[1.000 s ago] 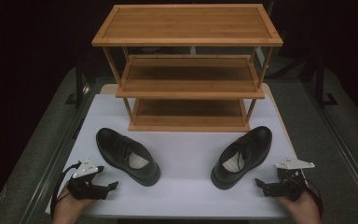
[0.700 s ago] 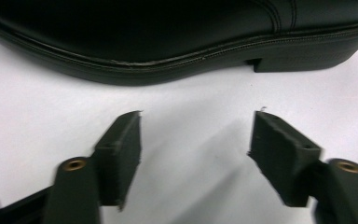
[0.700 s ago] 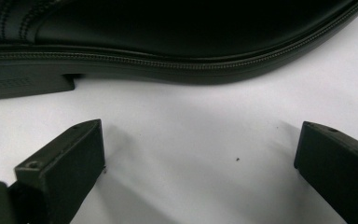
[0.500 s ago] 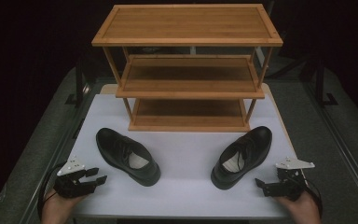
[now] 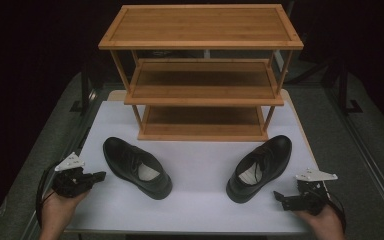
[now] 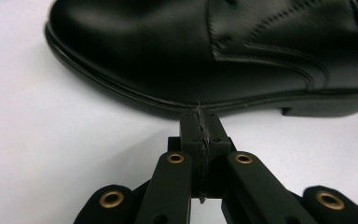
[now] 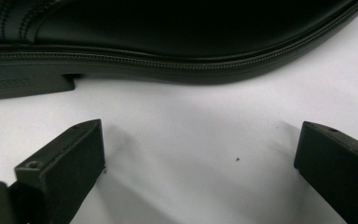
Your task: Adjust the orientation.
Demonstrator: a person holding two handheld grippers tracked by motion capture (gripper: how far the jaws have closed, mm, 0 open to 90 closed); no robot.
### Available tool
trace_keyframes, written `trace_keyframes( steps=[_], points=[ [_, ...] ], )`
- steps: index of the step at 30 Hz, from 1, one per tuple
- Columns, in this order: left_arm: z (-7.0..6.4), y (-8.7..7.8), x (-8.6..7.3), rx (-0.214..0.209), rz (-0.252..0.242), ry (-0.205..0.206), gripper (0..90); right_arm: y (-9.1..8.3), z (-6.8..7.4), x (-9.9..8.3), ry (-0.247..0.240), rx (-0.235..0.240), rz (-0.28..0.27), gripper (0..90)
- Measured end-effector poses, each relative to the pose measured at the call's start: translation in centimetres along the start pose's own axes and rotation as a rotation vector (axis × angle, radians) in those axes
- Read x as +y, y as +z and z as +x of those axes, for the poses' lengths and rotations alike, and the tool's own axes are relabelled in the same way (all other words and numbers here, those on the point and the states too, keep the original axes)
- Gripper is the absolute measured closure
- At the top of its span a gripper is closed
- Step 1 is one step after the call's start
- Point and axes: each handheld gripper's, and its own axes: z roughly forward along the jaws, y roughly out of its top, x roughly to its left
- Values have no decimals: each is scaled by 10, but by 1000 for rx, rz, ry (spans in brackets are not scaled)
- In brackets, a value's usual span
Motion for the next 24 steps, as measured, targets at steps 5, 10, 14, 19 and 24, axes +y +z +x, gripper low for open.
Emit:
trace_keyframes(
  steps=[5, 10, 14, 19, 24],
  points=[
    [13, 4, 17, 24, -22, 1, 899, 0, 0, 0, 2, 1, 1, 11],
    [32, 11, 34, 46, -29, -5, 899, 0, 0, 0, 1, 1, 1, 11],
    [41, 17, 45, 58, -21, 6, 899, 0, 0, 0, 2, 1, 0, 11],
    [59, 28, 59, 86, -5, 7, 899, 0, 0, 0, 2, 1, -1, 11],
    [78, 48, 70, 144, 3, 11, 899, 0, 0, 0, 3, 2, -2, 11]
  ],
)
